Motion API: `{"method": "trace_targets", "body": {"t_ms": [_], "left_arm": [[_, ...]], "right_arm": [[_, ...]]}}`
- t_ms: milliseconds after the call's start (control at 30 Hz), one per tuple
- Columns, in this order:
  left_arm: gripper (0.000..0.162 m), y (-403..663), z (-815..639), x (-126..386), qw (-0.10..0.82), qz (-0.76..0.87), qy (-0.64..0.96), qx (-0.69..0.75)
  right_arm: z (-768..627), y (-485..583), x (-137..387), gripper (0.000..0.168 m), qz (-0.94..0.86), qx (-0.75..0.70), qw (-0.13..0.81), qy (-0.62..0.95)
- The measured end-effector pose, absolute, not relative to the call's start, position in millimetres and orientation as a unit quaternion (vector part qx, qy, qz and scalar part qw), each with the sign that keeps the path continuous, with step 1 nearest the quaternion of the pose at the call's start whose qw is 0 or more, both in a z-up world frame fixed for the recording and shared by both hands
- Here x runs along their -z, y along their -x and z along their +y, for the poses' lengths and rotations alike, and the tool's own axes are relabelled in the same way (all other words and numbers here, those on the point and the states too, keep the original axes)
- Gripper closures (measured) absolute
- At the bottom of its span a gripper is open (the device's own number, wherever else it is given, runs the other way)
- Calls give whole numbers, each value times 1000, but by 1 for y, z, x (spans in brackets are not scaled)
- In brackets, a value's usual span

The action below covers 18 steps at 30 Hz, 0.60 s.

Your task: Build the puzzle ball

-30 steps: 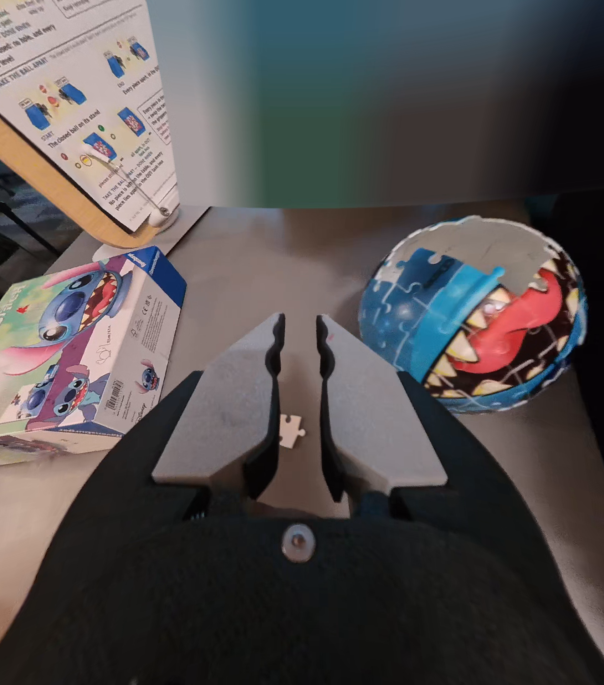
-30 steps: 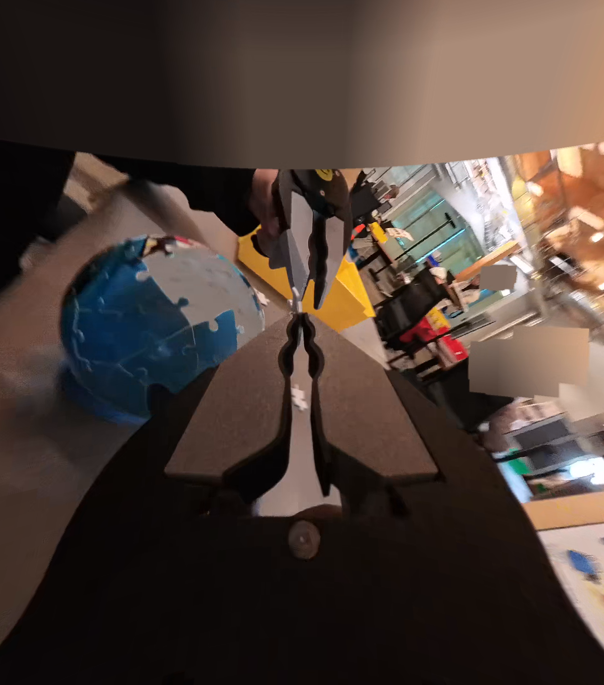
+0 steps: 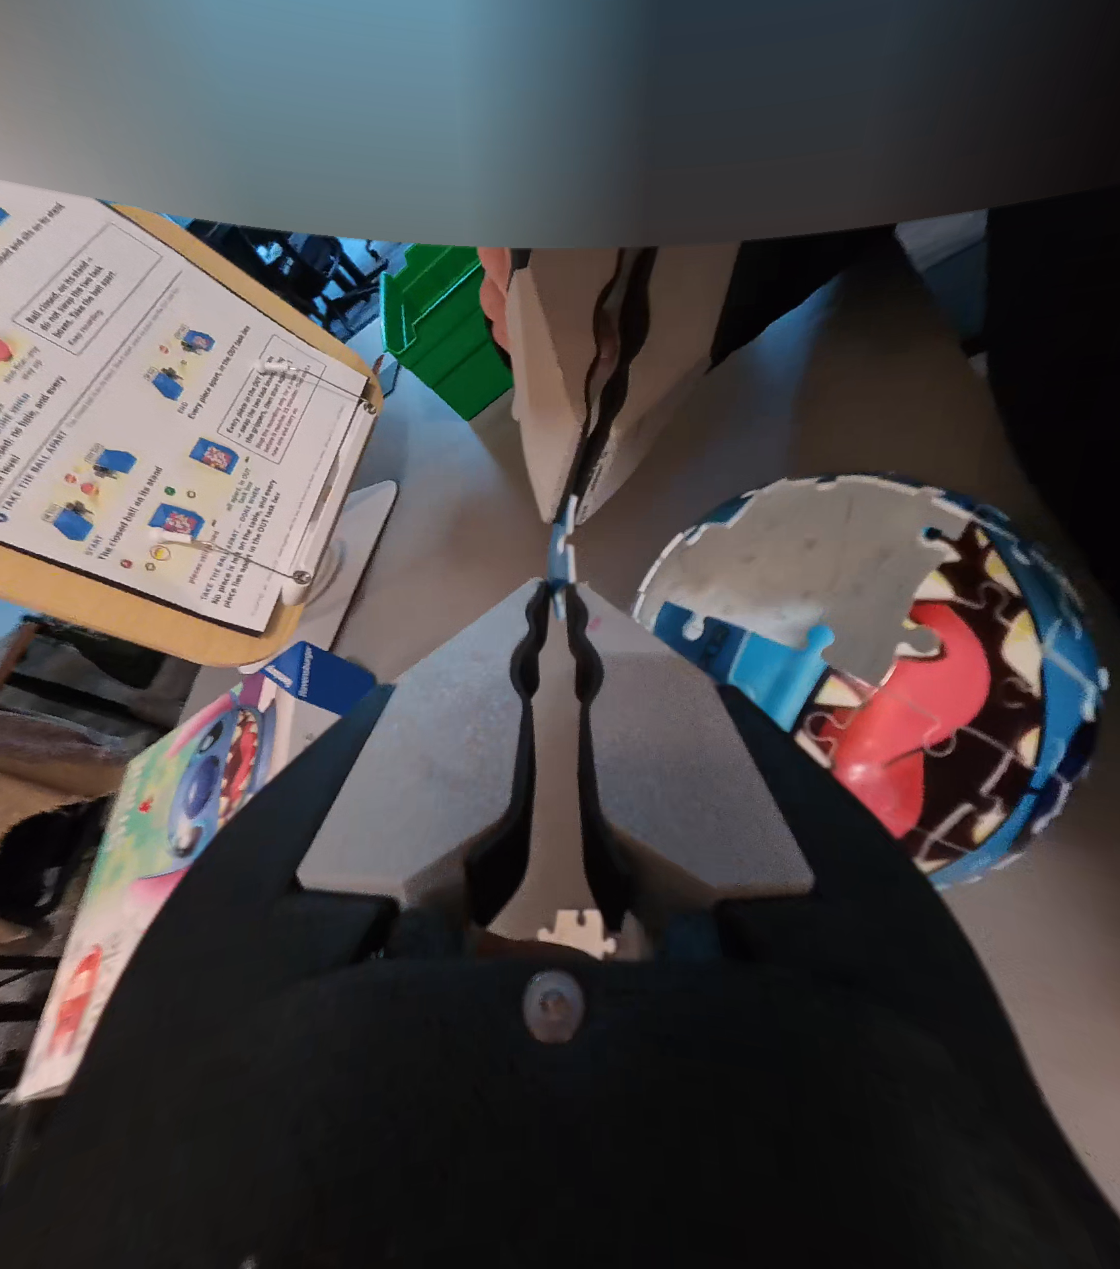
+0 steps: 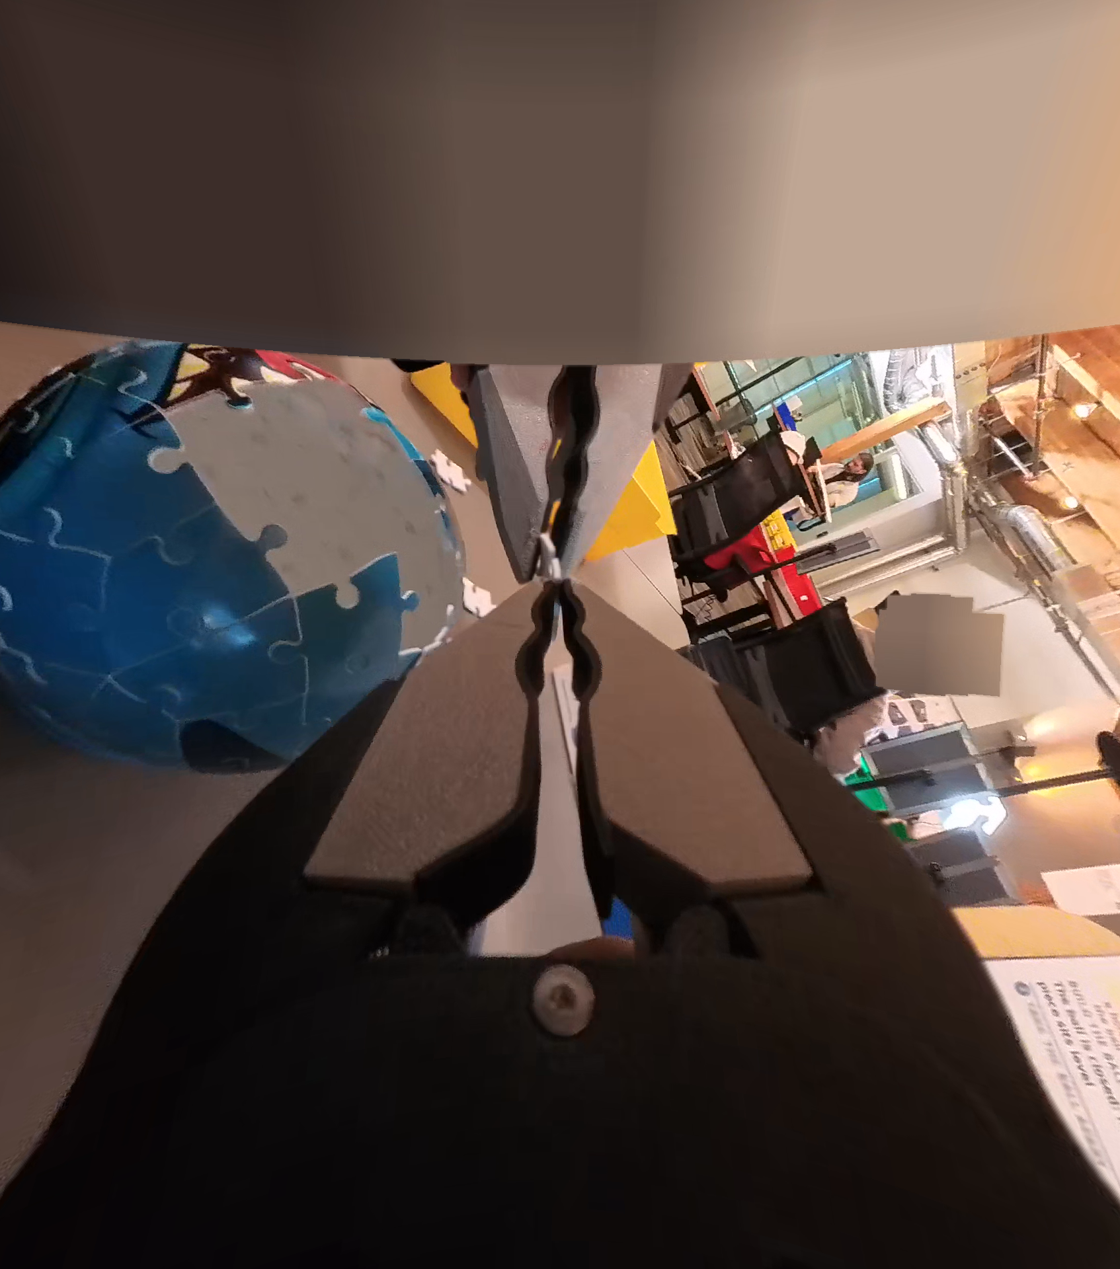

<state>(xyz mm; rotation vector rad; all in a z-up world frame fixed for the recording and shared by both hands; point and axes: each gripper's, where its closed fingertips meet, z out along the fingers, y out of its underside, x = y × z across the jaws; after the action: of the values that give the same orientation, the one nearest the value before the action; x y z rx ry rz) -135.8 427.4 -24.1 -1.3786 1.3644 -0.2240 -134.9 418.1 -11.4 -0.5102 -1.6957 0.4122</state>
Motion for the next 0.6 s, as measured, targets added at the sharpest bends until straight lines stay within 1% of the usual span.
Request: {"method": "trace_targets", "body": {"t_ms": [133, 233, 367, 500, 600], "left_arm": [[162, 137, 424, 27, 567, 596, 562, 88], [162, 138, 420, 28, 572, 615, 536, 88], [162, 149, 427, 24, 607, 631, 482, 32], [162, 146, 423, 23, 615, 651, 444, 35], [162, 144, 424, 17, 633, 637, 437, 47]], "right_arm": [[415, 134, 18, 168, -745, -172, 612, 205], [411, 132, 24, 167, -753, -192, 598, 197], [414, 121, 23, 168, -756, -238, 576, 199], [423, 124, 13, 160, -742, -253, 581, 217], [418, 127, 15, 157, -752, -250, 577, 198]]}}
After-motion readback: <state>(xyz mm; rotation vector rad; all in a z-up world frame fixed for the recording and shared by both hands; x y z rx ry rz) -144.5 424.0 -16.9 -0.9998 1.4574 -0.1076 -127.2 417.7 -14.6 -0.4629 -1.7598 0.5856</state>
